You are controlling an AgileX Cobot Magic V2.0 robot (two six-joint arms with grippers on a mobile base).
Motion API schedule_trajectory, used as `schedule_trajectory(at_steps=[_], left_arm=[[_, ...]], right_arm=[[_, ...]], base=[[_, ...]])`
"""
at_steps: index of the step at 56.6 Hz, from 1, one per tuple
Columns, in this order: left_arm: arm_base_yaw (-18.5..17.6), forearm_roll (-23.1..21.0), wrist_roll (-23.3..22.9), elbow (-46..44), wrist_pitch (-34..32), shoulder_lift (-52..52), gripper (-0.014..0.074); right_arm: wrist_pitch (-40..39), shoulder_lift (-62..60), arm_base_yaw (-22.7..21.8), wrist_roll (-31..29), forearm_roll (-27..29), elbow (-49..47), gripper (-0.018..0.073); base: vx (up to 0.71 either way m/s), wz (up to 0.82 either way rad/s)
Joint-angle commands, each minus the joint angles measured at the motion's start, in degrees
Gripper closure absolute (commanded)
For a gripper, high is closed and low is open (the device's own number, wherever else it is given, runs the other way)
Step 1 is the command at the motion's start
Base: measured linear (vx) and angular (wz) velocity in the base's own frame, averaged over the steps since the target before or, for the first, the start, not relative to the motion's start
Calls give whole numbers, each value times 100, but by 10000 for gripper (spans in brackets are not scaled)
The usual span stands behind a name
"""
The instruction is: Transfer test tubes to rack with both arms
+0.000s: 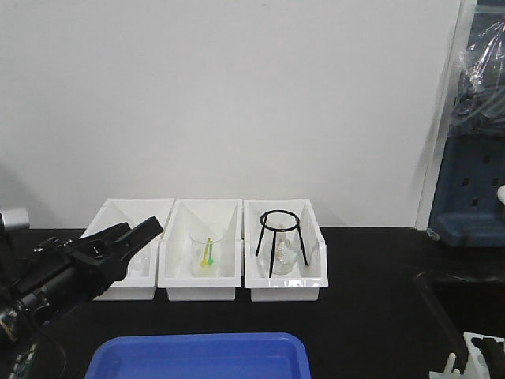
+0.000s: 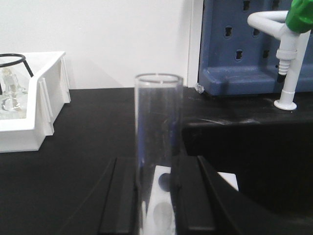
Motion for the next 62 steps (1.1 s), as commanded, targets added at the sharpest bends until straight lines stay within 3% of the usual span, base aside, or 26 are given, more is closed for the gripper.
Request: schedule_trajectory(at_steps=[1, 9, 17, 39, 47, 53, 57, 62], left_arm=[[2, -207, 23, -122, -375, -200, 27], [2, -207, 23, -122, -354, -200, 27], [2, -207, 23, -122, -349, -200, 27], [2, -207, 23, -122, -349, -200, 27], [2, -207, 80, -129, -348, -200, 27], [2, -254, 684, -146, -349, -256, 27], [2, -258, 1079, -151, -205, -390, 27], [2, -296, 1641, -151, 272, -767, 27]], right_arm=[[-901, -23, -22, -40, -63, -44, 561], [-930, 53, -22, -40, -63, 15, 540], [-656, 79, -22, -40, -57, 15, 456], [-669, 79, -22, 5, -62, 15, 30], [-669, -143, -22, -1, -74, 0, -13], [-568, -790, -22, -1, -76, -42, -11], [46, -1421, -22, -1, -61, -216, -10], [1972, -2469, -22, -80, -225, -857, -10]], base=[[0, 0], [0, 0], [0, 0], [0, 0], [0, 0], [0, 0], [0, 0], [0, 0]])
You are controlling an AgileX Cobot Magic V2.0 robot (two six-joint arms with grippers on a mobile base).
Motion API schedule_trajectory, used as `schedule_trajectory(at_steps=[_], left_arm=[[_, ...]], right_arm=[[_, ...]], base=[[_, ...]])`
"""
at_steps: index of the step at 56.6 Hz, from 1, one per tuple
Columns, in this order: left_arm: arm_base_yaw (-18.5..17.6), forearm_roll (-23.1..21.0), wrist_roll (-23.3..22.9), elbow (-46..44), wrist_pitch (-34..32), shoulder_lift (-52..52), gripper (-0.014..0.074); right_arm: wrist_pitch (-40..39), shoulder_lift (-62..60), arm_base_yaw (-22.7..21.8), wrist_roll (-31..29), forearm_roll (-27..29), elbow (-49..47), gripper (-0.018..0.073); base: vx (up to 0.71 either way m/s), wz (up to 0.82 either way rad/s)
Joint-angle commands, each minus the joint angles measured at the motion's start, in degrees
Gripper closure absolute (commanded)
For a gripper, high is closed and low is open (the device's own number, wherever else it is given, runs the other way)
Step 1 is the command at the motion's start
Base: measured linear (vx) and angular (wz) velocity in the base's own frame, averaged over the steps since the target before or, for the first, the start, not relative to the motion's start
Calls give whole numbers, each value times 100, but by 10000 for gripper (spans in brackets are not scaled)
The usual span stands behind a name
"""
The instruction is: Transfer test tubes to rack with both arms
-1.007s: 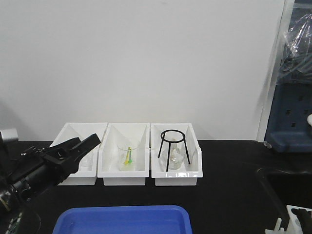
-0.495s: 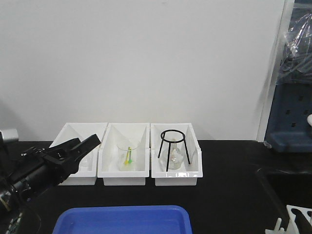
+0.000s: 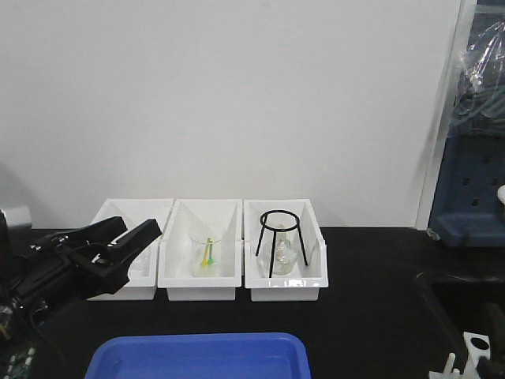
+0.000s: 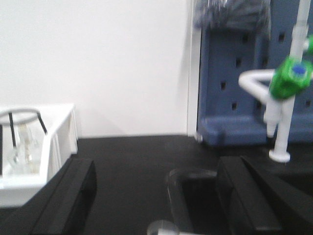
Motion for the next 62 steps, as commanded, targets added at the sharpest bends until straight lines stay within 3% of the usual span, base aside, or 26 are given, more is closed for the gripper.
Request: schedule_trajectory(at_steps=[1, 7, 14, 21, 30, 44, 62], left_arm=[[2, -304, 540, -151, -13, -547, 27], [2, -396, 1039, -151, 675, -1146, 28], [2, -396, 1155, -144, 1498, -1996, 65], [2, -396, 1155, -144, 2292, -2806, 169], [2, -396, 1155, -144, 3590, -3649, 373], [2, -396, 1151, -144, 4630, -4367, 603], [2, -396, 1151, -144, 4733, -4432, 602]], right_arm=[[1257, -922, -22, -73, -215, -736, -10], [3470, -1759, -22, -73, -326, -1672, -10], [4668, -2319, -22, -73, -335, -2377, -10], [4805, -2640, -22, -24, -330, -2418, -8], [5037, -2682, -22, -6, -318, -2418, -8], [5071, -2682, -22, -6, -318, -2418, -8], [5071, -2682, -22, -6, -318, -2418, -8]], base=[[0, 0], [0, 0], [0, 0], [0, 0], [0, 0], [0, 0], [0, 0]])
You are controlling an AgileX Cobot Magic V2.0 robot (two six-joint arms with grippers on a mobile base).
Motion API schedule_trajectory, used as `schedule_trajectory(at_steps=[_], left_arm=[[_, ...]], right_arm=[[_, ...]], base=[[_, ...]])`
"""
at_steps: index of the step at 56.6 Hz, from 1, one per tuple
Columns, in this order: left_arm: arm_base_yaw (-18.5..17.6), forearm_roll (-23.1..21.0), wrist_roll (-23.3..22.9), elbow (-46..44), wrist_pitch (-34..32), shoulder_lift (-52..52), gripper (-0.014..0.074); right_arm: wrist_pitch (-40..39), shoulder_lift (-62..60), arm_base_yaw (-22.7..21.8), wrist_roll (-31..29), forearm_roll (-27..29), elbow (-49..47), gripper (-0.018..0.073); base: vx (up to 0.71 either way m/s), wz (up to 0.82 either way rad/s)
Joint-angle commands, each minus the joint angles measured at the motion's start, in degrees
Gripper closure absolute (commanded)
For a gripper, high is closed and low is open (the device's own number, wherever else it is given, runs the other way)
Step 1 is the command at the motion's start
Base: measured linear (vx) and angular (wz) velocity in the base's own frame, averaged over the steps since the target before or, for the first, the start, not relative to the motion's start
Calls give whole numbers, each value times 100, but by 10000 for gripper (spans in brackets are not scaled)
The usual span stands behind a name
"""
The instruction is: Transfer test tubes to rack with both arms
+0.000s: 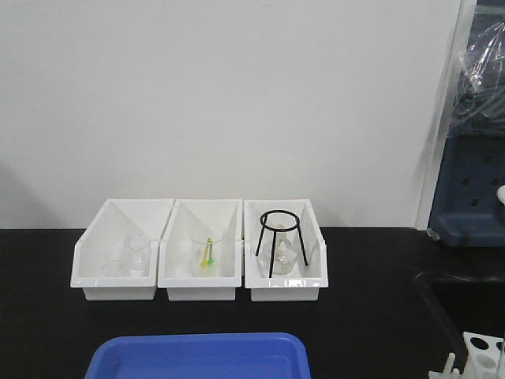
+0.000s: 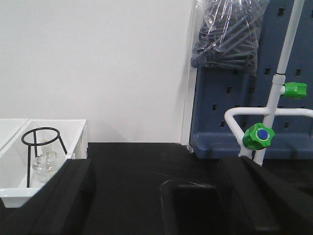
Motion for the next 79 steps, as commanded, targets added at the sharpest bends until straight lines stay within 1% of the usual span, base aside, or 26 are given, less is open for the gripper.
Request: schedule_trajectory(at_steps=[1, 23, 26, 28, 30, 32, 33, 36, 37, 38, 39, 41, 43, 46, 49, 53, 56, 59, 64, 66, 70, 72, 79], left_arm=[[2, -55, 2, -144, -347, -9, 602], [2, -61, 2, -139, -345, -9, 601], [2, -106, 87, -119, -344, -16, 601], [2, -150, 290, -88, -352, -30, 601], [2, -273, 640, -41, -372, -77, 601], [2, -458, 1096, 32, -377, -126, 601], [2, -553, 1408, 69, -377, -169, 601], [2, -1010, 2135, 262, -401, -284, 601], [2, -1255, 2423, 318, -414, -347, 601], [2, -1427, 2606, 413, -430, -389, 601], [2, -1689, 2779, 483, -445, -437, 601], [2, -2080, 3231, 726, -516, -604, 601], [2, -2378, 3519, 975, -610, -768, 601], [2, -2626, 3764, 1394, -814, -1052, 601], [2, -2648, 3853, 1866, -1069, -1392, 601], [21, -2642, 3854, 2493, -1487, -1872, 601], [103, -2648, 3854, 2975, -1761, -2252, 601], [257, -2653, 3848, 3477, -1982, -2685, 601], [549, -2658, 3823, 4105, -2022, -3326, 601], [662, -2672, 3823, 4303, -1947, -3586, 601], [813, -2672, 3823, 4227, -859, -4019, 601], [876, -2672, 3823, 4221, -620, -3957, 601], [929, -2761, 3808, 4245, -240, -3865, 601]], right_arm=[[-451, -29, -22, -4, -54, -196, -8], [-451, -29, -22, -4, -54, -196, -8], [-452, -29, -22, -4, -49, -196, -8], [-452, -29, -22, -4, -49, -196, -8], [-452, -29, -22, -4, -49, -196, -8], [-452, -29, -22, -4, -49, -196, -8], [-452, -29, -22, -4, -49, -196, -8], [-452, -29, -22, -4, -49, -196, -8], [-452, -29, -22, -4, -49, -196, -8], [-452, -29, -22, -4, -49, -196, -8], [-452, -29, -22, -4, -49, -196, -8], [-452, -29, -22, -4, -49, -196, -8], [-452, -29, -22, -4, -49, -196, -8], [-452, -29, -22, -4, -49, -196, -8], [-452, -29, -22, -4, -49, -196, -8], [-452, -29, -22, -4, -49, -196, -8], [-441, -29, -22, -4, -49, -196, -8], [-432, -29, -22, -4, -49, -196, -8], [-432, -29, -22, -4, -49, -196, -8], [-432, -29, -22, -4, -49, -196, -8], [-439, -29, -22, -4, -49, -196, -8], [-469, -29, -22, -4, -49, -196, -8], [-470, -29, -22, -4, -49, -196, -8]], base=[[0, 0], [0, 0], [0, 0], [0, 0], [0, 0], [0, 0], [0, 0], [0, 0], [0, 0], [0, 0], [0, 0], [0, 0], [0, 0], [0, 0], [0, 0], [0, 0], [0, 0], [0, 0], [0, 0], [0, 0], [0, 0], [0, 0], [0, 0]])
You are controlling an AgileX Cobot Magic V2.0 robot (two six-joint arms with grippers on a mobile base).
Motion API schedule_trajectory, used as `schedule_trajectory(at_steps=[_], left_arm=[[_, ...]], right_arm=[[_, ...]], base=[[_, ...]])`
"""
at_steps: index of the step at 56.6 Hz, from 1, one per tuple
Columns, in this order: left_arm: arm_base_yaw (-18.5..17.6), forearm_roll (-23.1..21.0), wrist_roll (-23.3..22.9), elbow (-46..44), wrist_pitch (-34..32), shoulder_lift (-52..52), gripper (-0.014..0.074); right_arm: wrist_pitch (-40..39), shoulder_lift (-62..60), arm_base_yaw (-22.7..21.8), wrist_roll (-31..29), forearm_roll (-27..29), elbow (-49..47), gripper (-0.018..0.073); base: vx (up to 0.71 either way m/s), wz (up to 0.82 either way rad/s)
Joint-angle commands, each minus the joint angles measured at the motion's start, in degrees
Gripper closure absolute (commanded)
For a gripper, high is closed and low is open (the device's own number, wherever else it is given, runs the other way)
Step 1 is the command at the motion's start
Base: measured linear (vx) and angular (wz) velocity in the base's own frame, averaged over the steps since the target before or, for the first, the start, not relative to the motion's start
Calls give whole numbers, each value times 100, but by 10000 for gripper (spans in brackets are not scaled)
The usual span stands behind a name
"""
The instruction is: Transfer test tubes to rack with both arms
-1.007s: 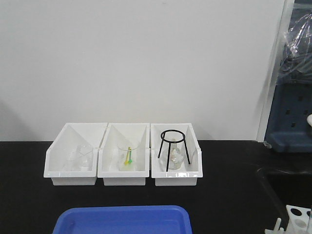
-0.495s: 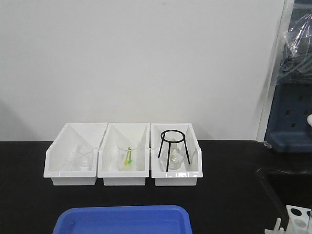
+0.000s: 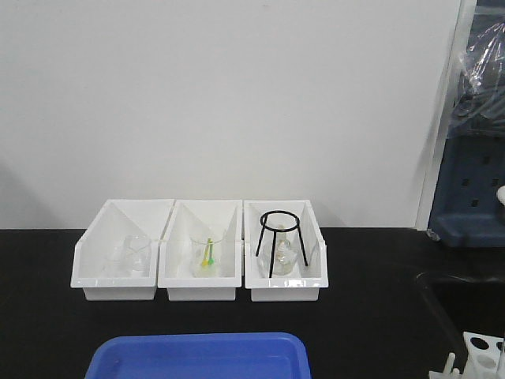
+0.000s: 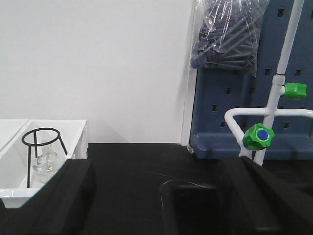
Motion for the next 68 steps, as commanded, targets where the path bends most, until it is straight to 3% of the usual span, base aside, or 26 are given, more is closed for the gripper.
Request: schedule_trajectory(at_steps=[1, 54, 60, 68], left_arm=[[25, -103, -23, -141, -91, -36, 601], [25, -97, -23, -141, -72, -26, 601], [25, -97, -23, -141, -72, -26, 601], [25, -97, -23, -141, -72, -26, 601]], right_arm=[[-454, -29, -22, -4, -49, -196, -8], [-411, -306, -3, -72, -152, -175, -5], [-707, -742, 178, -8, 3, 154, 32], [-1308, -1485, 611, -23, 121, 1132, 158]], base=[[0, 0], [0, 0], [0, 0], [0, 0]])
